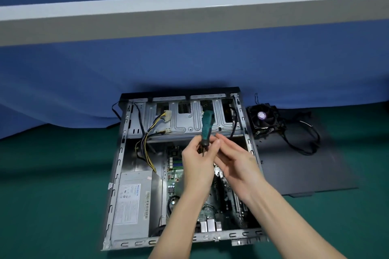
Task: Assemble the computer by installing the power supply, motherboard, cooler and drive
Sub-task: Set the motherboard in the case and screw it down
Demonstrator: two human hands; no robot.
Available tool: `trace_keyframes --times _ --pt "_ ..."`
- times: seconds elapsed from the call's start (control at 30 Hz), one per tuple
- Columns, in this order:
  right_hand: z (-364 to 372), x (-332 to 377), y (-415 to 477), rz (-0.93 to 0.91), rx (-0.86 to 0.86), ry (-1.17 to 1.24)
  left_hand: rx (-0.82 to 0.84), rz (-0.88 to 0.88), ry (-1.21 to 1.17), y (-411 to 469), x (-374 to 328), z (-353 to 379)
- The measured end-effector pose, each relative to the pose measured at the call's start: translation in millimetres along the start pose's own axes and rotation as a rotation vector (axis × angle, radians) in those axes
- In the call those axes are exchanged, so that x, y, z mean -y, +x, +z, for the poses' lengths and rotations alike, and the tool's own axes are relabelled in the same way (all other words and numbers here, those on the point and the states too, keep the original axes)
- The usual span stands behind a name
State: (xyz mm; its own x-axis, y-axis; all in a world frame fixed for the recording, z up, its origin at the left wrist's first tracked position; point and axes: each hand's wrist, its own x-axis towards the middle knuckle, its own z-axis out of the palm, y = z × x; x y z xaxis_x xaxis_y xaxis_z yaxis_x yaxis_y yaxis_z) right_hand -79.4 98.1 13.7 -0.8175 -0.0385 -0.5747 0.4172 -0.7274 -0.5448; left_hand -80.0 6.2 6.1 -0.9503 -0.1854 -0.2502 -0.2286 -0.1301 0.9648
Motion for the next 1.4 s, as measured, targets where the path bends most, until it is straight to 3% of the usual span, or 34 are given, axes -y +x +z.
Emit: trace_keyframes --times 0.3,0.6,0.97,1.1,1.27,1.4 --pt "3 -24 -1 -0.123 -0.046 -0.124 -0.091 -0.022 0.218 7 11 -4" --pt "-23 -27 1 -0.533 -0.015 -0.823 0.103 -0.238 0.062 4 18 -18" --pt "-40 -30 -1 -0.854 0.119 -1.332 0.24 -0.403 0.01 -1 31 -35" --pt "-47 -35 -1 -0.713 0.052 -1.295 0.224 -0.395 0.054 0 41 -38" --pt "-56 -41 15 -0.466 -0.19 -1.335 0.245 -0.173 0.325 4 52 -55" --pt "-62 -44 37 -0.23 -0.348 -1.289 0.258 -0.011 0.727 8 61 -71"
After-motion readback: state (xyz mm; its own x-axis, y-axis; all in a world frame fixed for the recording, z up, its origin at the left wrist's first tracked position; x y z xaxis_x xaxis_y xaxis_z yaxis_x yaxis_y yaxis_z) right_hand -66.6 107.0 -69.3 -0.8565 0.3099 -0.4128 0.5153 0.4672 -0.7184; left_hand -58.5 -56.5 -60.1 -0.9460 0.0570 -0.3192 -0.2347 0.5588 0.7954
